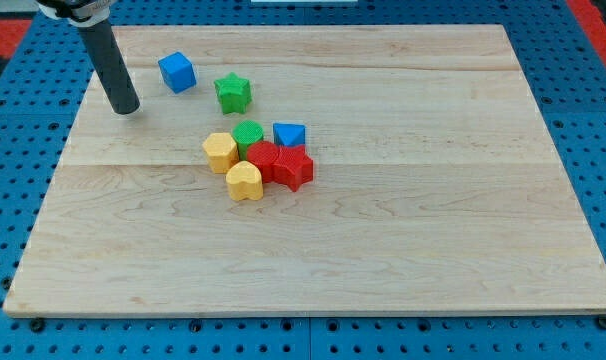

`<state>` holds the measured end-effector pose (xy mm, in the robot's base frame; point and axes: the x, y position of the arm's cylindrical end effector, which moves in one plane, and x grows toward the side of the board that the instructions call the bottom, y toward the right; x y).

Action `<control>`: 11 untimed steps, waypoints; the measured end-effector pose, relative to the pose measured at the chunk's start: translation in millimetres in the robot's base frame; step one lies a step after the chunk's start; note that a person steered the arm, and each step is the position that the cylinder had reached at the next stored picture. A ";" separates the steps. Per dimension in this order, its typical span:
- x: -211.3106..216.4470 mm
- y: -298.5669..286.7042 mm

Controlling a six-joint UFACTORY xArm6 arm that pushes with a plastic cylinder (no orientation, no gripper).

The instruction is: Place the blue cube and green star diagonal to each other

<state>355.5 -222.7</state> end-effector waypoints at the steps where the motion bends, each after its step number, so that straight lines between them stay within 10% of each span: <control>1: -0.9 12.6; 4: 28.5 72.5; 7: -66.7 78.0; 11: -60.9 122.0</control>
